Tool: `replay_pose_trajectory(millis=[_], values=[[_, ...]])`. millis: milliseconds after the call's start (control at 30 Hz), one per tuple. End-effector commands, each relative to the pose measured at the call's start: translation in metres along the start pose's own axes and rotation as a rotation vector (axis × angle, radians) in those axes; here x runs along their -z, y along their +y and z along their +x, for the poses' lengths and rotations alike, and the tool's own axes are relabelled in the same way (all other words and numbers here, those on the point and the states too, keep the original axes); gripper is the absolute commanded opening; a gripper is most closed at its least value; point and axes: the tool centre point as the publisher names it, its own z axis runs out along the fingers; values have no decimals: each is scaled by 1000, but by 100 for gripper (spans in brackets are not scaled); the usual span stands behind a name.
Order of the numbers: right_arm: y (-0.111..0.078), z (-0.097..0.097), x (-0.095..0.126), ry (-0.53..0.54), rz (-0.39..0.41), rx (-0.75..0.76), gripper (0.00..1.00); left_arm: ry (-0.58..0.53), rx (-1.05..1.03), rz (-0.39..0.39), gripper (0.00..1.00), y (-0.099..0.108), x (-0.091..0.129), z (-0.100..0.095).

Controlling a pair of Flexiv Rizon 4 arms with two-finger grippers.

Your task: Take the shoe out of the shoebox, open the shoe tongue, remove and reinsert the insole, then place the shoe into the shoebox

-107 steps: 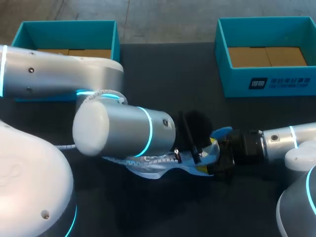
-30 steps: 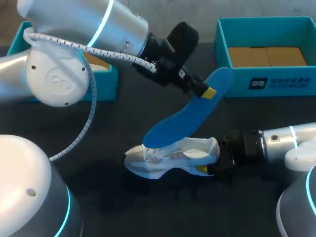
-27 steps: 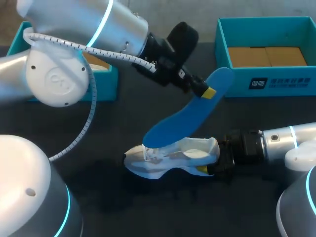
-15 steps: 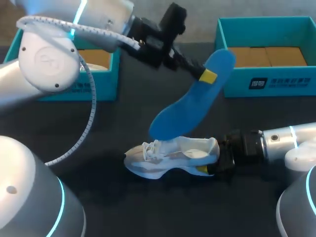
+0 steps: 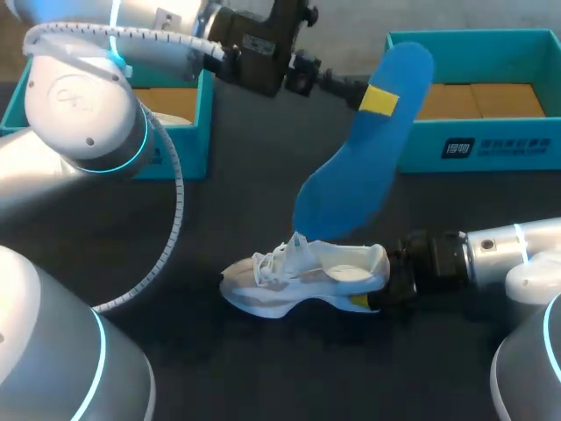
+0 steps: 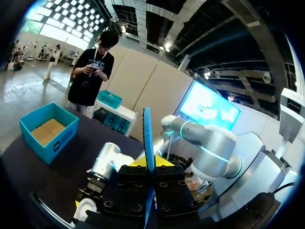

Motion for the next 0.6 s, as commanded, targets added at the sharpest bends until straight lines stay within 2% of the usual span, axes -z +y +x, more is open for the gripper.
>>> replay_pose_trajectory(millis=[33,533,600], values=[[1,1,-1,-1,4,0,0,23,8,-22,0,-5,-1,-5],[1,1,-1,-1,4,0,0,23,8,-22,0,-5,-1,-5],[1,1,-1,-1,4,0,0,23,2,29,0,-8,2,3]])
